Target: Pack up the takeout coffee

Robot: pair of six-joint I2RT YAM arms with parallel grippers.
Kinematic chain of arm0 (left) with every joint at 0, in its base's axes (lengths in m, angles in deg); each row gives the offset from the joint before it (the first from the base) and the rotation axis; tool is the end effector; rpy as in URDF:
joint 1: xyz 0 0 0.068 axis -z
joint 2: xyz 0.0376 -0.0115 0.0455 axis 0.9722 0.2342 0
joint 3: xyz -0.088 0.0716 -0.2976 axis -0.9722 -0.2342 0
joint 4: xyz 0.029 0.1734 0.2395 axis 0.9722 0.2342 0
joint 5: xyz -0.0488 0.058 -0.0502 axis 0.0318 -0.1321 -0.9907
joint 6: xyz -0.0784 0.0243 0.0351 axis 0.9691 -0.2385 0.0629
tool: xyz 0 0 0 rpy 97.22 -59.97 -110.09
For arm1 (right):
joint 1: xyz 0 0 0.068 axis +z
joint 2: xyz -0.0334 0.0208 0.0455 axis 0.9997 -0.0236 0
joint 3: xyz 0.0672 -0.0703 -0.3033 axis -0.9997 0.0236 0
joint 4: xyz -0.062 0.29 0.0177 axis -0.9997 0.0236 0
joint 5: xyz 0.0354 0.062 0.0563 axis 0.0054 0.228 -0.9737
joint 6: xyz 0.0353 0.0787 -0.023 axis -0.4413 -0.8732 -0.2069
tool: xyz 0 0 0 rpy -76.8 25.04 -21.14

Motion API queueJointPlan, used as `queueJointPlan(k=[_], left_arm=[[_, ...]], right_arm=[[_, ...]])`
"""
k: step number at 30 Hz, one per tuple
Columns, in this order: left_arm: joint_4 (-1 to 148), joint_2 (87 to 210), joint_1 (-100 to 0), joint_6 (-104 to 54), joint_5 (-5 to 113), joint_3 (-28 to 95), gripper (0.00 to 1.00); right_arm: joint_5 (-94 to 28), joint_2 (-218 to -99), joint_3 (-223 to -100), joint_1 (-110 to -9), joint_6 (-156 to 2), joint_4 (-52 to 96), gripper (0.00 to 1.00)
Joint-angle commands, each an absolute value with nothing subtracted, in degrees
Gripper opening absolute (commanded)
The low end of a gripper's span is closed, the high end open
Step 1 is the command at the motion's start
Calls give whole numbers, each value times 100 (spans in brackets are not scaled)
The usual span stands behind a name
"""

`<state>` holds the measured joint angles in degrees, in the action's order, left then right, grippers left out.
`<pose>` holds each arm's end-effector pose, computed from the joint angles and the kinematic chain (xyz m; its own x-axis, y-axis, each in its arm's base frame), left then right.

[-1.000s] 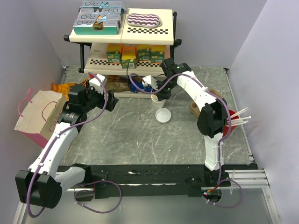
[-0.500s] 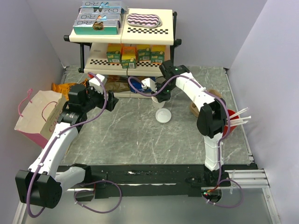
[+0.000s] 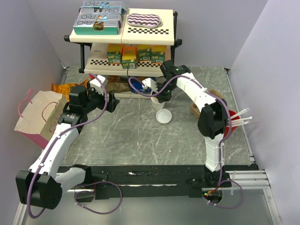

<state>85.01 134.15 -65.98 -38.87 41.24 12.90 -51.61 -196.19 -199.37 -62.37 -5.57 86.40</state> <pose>0.2884 -0.0825 0.3527 -0.2924 0.0889 -0.9522 0.5175 0.8520 -0.0793 0.4388 0.2565 0.2830 0.1170 -0.8406 -0.5289 -0.9904 -0.0590 -0.1253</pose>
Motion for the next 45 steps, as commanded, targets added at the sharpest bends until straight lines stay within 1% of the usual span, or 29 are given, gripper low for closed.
queueJointPlan(k=[1,8,18,22,24,25,26,31,34,42,45], left_arm=[[8225,13422,-6626,-3799,3974,1311,97],[8217,13440,-6626,-3781,3965,1312,97],[8190,13493,-6626,-3772,3956,1294,97],[8173,13502,-6626,-3746,3956,1268,97],[8138,13537,-6626,-3719,3939,1241,97],[8120,13554,-6626,-3720,3912,1224,97],[8059,13589,-6626,-3450,3903,1215,97],[7629,13747,-6617,-2545,3754,1048,97],[7312,13958,-6617,-1999,3675,978,99],[6846,14828,-6600,-1286,3657,1153,98],[6495,15030,-6582,-987,3613,1118,99]], right_arm=[[-5238,-19369,-20215,-6210,-557,8625,26],[-5361,-19510,-20523,-6202,-610,8730,24],[-5308,-19518,-20409,-6202,-548,8721,20],[-5300,-19440,-20295,-6202,-575,8564,13],[-5273,-19369,-20260,-6176,-575,8484,7],[-5247,-19326,-20190,-6167,-575,8379,3],[-5229,-19238,-20146,-6158,-575,8335,0],[-4923,-18720,-19295,-6053,-575,7527,0],[-4782,-18464,-19073,-5938,-548,7192,0],[-4597,-18490,-19591,-5903,-715,7376,0],[-4544,-18420,-19425,-5903,-742,7236,0]])
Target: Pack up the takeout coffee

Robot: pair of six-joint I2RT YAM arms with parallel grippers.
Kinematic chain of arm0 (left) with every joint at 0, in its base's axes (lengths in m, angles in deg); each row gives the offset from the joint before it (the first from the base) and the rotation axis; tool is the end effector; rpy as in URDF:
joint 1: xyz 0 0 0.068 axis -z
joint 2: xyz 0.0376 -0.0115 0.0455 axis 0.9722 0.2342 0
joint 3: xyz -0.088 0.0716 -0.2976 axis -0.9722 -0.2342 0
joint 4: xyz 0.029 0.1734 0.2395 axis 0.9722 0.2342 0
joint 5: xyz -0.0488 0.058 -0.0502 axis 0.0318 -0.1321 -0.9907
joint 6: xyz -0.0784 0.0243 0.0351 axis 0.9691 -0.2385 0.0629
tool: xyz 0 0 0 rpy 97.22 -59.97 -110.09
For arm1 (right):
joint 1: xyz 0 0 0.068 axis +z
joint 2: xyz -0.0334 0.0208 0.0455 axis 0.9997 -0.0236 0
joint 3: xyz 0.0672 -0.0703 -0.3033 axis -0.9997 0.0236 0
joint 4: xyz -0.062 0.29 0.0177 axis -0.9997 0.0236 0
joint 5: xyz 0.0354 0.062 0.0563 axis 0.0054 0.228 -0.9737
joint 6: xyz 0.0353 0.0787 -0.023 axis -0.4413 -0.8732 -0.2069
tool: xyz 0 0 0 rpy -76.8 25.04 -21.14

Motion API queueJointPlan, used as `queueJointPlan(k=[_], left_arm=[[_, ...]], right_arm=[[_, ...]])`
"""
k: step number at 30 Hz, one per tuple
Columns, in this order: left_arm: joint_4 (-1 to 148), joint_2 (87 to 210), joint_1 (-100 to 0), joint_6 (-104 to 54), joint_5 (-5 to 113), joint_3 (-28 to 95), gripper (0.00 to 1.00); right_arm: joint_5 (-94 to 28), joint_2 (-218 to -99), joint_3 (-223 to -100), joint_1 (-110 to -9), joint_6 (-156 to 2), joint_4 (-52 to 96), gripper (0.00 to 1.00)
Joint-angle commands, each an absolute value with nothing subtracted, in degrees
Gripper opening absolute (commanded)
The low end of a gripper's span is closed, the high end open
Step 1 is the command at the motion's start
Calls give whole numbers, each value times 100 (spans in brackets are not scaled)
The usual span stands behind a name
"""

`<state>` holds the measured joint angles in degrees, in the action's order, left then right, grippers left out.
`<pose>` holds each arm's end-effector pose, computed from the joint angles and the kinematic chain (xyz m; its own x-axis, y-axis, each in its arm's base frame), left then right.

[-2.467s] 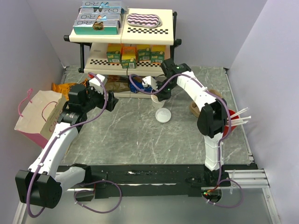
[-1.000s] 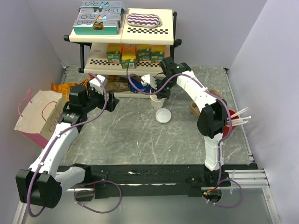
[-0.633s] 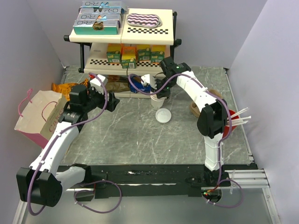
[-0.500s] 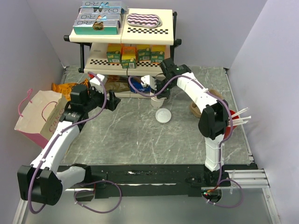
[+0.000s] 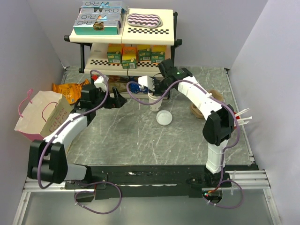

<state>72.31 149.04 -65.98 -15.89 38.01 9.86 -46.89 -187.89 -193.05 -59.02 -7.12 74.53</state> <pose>0.3455 -0.0973 0.2808 -0.5606 -0.2263 -0.7966 0.3616 0.7985 -0.4813 0.4178 0.2719 0.3253 0.2400 -0.8127 -0.5310 -0.9345 -0.0452 -0.3532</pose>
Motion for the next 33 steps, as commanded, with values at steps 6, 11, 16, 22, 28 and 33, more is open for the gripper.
queueJointPlan(k=[6,11,16,22,28,33], left_arm=[[5721,15671,-6415,50,3367,1258,99],[5150,16287,-6249,946,3280,1364,99],[4308,17024,-6116,1754,2982,1461,99],[3779,17789,-5993,2300,2691,1830,99],[3304,18177,-5905,2705,2515,2014,99],[3591,18397,-5809,2793,2532,2260,99]], right_arm=[[-4430,-18192,-18785,-5868,-969,6464,0],[-4324,-17945,-18282,-5780,-1189,5813,0],[-4184,-17936,-18062,-5701,-1453,5628,0],[-3902,-18015,-18071,-5587,-1638,5531,0],[-3788,-18103,-18141,-5490,-1585,5592,0],[-3735,-18112,-18167,-5455,-1576,5583,0]])
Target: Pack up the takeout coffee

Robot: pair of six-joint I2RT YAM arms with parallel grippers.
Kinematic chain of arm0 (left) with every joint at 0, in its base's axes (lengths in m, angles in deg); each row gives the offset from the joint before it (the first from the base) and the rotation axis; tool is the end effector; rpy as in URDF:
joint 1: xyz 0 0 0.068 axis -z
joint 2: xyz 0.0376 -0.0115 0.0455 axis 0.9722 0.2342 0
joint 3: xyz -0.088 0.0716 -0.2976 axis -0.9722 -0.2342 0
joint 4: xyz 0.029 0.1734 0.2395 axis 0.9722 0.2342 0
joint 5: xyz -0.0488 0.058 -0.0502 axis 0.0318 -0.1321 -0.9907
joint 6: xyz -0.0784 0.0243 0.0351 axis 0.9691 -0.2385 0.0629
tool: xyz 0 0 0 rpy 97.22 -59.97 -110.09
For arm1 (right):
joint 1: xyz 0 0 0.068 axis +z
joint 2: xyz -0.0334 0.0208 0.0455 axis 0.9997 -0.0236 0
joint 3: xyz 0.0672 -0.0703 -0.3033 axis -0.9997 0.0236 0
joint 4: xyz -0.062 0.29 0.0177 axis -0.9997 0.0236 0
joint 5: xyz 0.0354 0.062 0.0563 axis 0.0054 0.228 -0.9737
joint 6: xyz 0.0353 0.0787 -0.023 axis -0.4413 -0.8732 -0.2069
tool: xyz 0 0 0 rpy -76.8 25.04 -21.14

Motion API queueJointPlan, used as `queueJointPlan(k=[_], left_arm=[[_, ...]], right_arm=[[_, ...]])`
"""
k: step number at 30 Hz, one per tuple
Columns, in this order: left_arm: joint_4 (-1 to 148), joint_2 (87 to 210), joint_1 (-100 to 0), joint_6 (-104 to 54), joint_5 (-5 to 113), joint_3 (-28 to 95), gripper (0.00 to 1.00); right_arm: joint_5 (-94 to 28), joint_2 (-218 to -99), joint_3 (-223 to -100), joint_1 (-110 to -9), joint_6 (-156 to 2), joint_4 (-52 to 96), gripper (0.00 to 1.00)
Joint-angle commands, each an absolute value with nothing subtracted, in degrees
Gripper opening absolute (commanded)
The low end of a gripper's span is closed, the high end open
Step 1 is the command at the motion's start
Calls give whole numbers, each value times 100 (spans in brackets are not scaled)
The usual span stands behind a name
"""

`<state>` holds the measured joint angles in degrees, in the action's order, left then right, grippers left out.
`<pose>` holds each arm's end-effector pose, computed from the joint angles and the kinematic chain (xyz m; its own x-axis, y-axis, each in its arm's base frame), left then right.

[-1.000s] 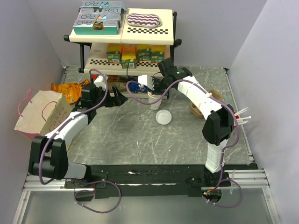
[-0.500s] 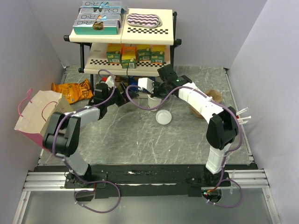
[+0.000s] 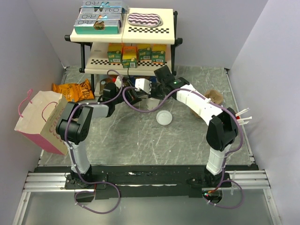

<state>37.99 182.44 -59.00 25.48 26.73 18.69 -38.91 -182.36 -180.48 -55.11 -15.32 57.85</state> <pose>0.4437 -0.1882 0.1890 -0.8005 -0.5018 -0.3278 0.1617 0.3458 -0.9243 0.4011 0.2889 0.3122 0.2009 -0.8164 -0.5414 -0.8840 0.0870 -0.4592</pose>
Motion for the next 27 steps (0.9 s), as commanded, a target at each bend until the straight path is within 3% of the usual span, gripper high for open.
queueJointPlan(k=[1,27], left_arm=[[3741,18449,-5791,2706,2602,2322,100],[4666,18643,-5650,2275,3183,2489,99]], right_arm=[[-3735,-18112,-18185,-5455,-1594,5583,0],[-3331,-17936,-18053,-5437,-1673,5135,0]])
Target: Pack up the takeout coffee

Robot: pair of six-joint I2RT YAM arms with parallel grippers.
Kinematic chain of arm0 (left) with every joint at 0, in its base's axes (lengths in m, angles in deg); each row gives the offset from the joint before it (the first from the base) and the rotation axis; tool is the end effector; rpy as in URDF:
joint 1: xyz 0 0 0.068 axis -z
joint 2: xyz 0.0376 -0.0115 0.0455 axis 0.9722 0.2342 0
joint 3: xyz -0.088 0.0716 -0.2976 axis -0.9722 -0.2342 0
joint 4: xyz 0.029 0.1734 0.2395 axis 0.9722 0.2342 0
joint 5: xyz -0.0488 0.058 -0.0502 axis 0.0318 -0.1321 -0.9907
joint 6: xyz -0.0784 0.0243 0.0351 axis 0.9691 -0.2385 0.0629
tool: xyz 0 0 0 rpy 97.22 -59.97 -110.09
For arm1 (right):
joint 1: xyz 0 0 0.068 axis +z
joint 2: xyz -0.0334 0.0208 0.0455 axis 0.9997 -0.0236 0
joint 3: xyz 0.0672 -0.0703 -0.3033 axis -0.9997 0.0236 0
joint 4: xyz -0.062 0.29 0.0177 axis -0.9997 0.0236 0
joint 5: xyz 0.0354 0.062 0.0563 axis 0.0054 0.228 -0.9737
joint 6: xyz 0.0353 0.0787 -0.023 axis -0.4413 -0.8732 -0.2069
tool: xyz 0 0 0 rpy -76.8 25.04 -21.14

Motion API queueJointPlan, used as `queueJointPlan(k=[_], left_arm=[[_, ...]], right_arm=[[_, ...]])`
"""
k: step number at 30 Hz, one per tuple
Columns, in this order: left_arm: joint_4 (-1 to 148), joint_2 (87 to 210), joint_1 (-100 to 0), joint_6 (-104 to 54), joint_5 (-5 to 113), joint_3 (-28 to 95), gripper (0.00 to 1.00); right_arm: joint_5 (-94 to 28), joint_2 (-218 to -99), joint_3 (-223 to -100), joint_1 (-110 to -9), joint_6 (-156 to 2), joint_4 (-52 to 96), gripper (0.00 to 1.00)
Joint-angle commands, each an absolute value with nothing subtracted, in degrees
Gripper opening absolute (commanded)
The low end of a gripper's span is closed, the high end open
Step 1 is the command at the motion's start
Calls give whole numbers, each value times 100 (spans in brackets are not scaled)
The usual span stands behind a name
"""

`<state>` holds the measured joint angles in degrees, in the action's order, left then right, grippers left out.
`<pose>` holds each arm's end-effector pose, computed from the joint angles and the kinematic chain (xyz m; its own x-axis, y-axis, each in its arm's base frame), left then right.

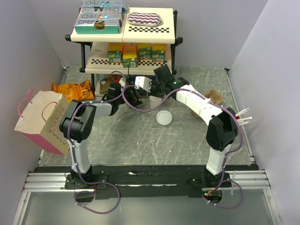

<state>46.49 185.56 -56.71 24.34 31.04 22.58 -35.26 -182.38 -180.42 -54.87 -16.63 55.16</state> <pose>0.4522 -0.2063 0.1670 -0.8191 -0.5002 -0.2809 0.0552 0.4186 -0.9065 0.4074 0.2897 0.3159 0.1813 -0.8283 -0.5301 -0.8536 0.1352 -0.5031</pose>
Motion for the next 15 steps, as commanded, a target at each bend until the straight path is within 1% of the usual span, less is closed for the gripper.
queueJointPlan(k=[1,9,15], left_arm=[[4648,18626,-5642,2283,3165,2489,99],[4402,18459,-5642,2222,2928,2428,99],[4367,18266,-5650,2169,2805,2436,99]], right_arm=[[-3313,-17928,-18097,-5428,-1682,5170,0],[-3076,-17629,-18317,-5367,-1542,5284,0],[-2909,-17348,-18159,-5314,-1410,5180,0]])
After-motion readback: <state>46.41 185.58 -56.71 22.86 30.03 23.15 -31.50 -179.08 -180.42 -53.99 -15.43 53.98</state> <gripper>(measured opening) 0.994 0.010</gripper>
